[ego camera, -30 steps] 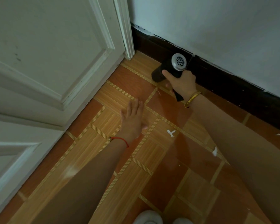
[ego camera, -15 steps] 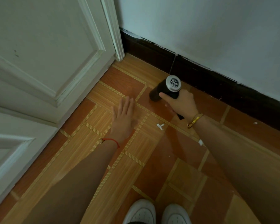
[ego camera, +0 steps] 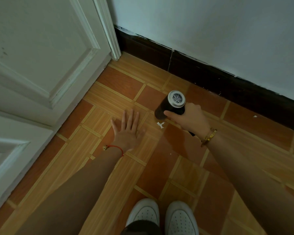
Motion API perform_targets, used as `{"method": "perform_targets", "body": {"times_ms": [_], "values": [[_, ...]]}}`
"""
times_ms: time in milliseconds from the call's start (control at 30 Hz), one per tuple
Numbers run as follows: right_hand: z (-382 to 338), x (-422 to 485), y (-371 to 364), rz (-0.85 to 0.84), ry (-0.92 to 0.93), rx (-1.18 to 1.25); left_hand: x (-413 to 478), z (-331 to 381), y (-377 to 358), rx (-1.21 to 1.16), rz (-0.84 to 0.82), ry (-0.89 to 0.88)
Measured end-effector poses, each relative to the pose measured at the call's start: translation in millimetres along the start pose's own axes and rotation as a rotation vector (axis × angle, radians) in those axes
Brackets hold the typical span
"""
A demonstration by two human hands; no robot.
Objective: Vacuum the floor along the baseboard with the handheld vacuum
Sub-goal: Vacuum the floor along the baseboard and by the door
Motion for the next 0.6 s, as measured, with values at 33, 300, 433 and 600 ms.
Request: {"method": "perform_targets", "body": {"times_ms": [33, 300, 433, 600], "values": [[0.8, -2.5, -0.2, -0.030, 0.004, -0.016, 0.6, -0.3, 0.1, 0.002, -0.010, 0.004], [11.4, -14.8, 6.7, -0.030, -0.006, -0.008, 1.6, 0.4, 0.9, 0.002, -0.063, 0.016], [12.5, -20.3, 8.9, -0.019, -0.030, -0.006, 2.9, 0.0, -0.3, -0.002, -0.062, 0.014], [15.1, -24.2, 8.8, -0.051, -0.124, 0.088, 3.1, -1.3, -2.1, -0.022, -0.060, 0.004]]}}
Point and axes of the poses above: each hand's wrist, its own x-axis towards the middle knuckle, its own y-axis out of the back of the hand, z = x × y, the point moved 4 cm from there along x, towards the middle knuckle, and after that the axes turned 9 degrees about z, right-handed, at the moved point
